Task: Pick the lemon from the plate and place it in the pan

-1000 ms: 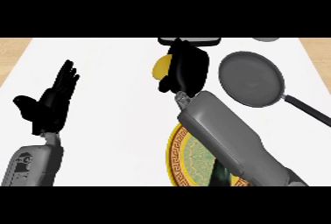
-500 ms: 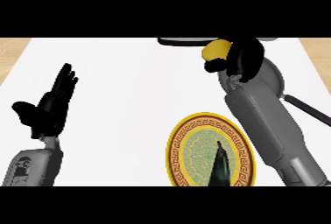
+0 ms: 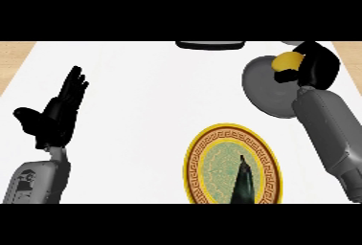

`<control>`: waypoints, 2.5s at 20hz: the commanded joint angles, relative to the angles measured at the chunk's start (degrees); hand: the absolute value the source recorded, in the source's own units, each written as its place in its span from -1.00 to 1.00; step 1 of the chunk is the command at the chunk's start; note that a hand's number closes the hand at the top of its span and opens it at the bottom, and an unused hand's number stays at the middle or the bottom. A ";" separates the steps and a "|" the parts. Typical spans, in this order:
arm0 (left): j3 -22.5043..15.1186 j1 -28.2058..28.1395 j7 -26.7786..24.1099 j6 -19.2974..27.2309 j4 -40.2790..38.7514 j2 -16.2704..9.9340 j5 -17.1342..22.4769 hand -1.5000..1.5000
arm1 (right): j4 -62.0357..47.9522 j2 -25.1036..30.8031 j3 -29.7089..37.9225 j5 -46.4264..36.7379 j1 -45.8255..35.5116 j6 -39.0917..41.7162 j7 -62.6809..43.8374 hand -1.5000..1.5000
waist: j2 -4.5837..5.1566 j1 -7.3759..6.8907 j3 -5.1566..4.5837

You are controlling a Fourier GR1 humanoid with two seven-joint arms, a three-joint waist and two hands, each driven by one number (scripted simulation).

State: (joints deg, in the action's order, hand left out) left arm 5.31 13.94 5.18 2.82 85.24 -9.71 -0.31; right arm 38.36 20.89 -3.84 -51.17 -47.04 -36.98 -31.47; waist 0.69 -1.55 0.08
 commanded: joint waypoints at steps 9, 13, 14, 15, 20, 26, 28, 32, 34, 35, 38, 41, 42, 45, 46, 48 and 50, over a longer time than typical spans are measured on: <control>-0.07 2.45 -1.13 -0.42 -2.78 0.87 0.36 0.00 | -18.28 4.10 15.06 14.50 -2.04 -3.68 24.56 1.00 | 1.09 -1.82 0.24; -0.02 3.61 0.48 -0.52 -1.37 0.29 0.51 0.00 | -20.46 1.91 19.68 21.48 -1.73 8.06 27.20 -1.00 | 1.26 -2.33 0.43; -0.61 2.33 -0.43 -0.94 -1.19 0.44 0.22 0.00 | -20.98 2.18 20.60 22.47 -2.75 9.67 28.47 -1.00 | 1.07 -2.41 0.33; -0.17 2.31 -1.01 0.06 -2.28 0.88 -0.13 0.00 | -20.86 3.22 21.88 24.14 -1.85 12.25 31.92 -1.00 | 0.93 -1.59 0.28; -1.07 2.53 0.37 -0.38 -0.40 1.01 -0.11 0.00 | -23.57 2.38 23.79 24.46 1.02 6.17 41.40 -1.00 | 1.04 -2.31 0.30; -0.63 -0.92 0.73 0.11 0.98 0.66 -0.47 0.00 | -18.01 1.37 32.16 33.38 1.56 3.11 51.70 -1.00 | -0.07 -0.56 0.16; 0.15 2.52 0.90 0.59 -2.10 0.45 -0.64 0.00 | -16.28 -1.61 34.15 36.61 3.52 4.64 56.65 -1.00 | -0.21 0.70 0.08; 2.63 -0.94 1.59 -1.48 -0.22 -1.74 1.73 0.00 | -10.93 -3.25 34.50 41.18 7.93 15.90 58.05 -1.00 | -1.14 2.21 -0.11; 1.63 -1.74 -2.11 1.13 -2.46 0.29 -0.83 0.00 | -6.54 -4.35 33.57 42.66 11.79 20.93 58.34 -1.00 | -1.42 3.32 -0.18; 0.72 -2.97 -2.02 1.07 -1.73 0.81 -1.26 0.00 | -3.42 -3.64 33.15 43.16 14.37 22.52 59.03 -1.00 | -1.43 3.30 -0.18; 3.32 -3.09 -3.81 -0.09 -3.80 -0.55 0.59 0.00 | 7.87 -7.42 29.48 42.90 19.59 22.97 54.57 -1.00 | -1.72 4.31 -0.31; 3.59 -4.05 -0.82 0.38 0.10 -1.99 0.08 0.00 | 16.90 -9.75 28.12 43.90 27.94 25.07 55.20 -1.00 | -2.29 5.25 -0.35; 4.34 -2.48 0.38 -0.53 -0.54 -3.10 0.87 0.00 | 19.91 -12.24 27.15 43.82 31.47 24.54 55.52 -1.00 | -2.14 5.38 -0.34; 2.68 -3.53 1.07 0.12 1.30 -1.62 0.12 0.00 | 33.02 -13.92 24.95 44.13 39.56 25.43 51.43 -1.00 | -1.93 4.99 -0.32; 2.70 -4.22 0.55 0.41 2.26 -1.51 -0.07 0.00 | 38.85 -13.17 23.94 43.45 39.07 24.42 45.58 -1.00 | -1.86 4.45 -0.35; 3.52 -5.11 0.23 -1.23 2.15 -1.73 1.90 0.00 | 46.47 -15.22 21.42 42.89 46.16 25.95 43.04 -1.00 | -1.82 4.52 -0.36; 2.41 -4.64 2.27 -0.98 3.37 -2.05 0.61 0.00 | 55.03 -15.94 19.73 41.95 52.05 25.99 38.41 -1.00 | -1.26 3.22 -0.21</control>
State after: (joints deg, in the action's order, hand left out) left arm 8.15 9.46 5.42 2.25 86.87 -11.41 0.27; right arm 79.16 7.35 19.45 -7.92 -4.53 -11.46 13.63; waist -0.97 2.61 -0.22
